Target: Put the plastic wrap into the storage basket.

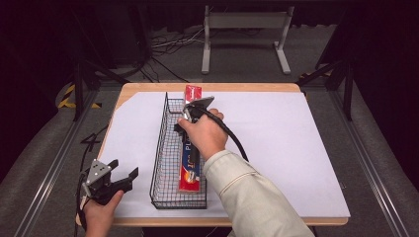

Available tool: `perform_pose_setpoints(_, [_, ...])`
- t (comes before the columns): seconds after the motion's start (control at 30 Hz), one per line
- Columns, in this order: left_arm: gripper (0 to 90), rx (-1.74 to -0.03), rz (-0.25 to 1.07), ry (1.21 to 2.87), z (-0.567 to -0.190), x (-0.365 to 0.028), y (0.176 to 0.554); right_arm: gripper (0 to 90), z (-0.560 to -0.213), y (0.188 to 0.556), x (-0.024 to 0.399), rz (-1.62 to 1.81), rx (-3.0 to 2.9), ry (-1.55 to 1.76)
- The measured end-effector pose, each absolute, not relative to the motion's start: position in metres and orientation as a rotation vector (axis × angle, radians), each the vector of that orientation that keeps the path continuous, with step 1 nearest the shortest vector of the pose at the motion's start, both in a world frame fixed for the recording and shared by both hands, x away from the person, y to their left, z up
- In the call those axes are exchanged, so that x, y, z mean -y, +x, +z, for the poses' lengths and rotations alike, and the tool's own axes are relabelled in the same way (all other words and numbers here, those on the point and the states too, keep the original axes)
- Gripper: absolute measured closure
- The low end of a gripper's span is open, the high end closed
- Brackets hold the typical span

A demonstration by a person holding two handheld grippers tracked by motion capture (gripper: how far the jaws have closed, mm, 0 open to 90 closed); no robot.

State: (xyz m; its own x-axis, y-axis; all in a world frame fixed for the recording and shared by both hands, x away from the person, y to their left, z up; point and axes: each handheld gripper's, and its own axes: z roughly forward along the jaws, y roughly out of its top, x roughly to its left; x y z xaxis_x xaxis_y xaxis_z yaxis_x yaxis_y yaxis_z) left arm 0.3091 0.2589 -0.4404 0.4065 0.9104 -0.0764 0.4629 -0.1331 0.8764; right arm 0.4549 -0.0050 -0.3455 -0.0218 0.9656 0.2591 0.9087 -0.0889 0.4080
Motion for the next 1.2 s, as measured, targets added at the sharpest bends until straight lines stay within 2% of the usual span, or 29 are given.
perform_pose_setpoints(0.63, [20.4,-1.182,0.641,1.782,-0.44,-0.256,0.309,38.7,-0.375,0.459,-0.004,0.575,-2.081,2.131])
perform_pose_setpoints(1.2, [20.4,-1.183,0.65,1.789,-0.439,-0.255,0.309,38.3,-0.384,0.46,-0.011,0.507,-2.096,2.13])
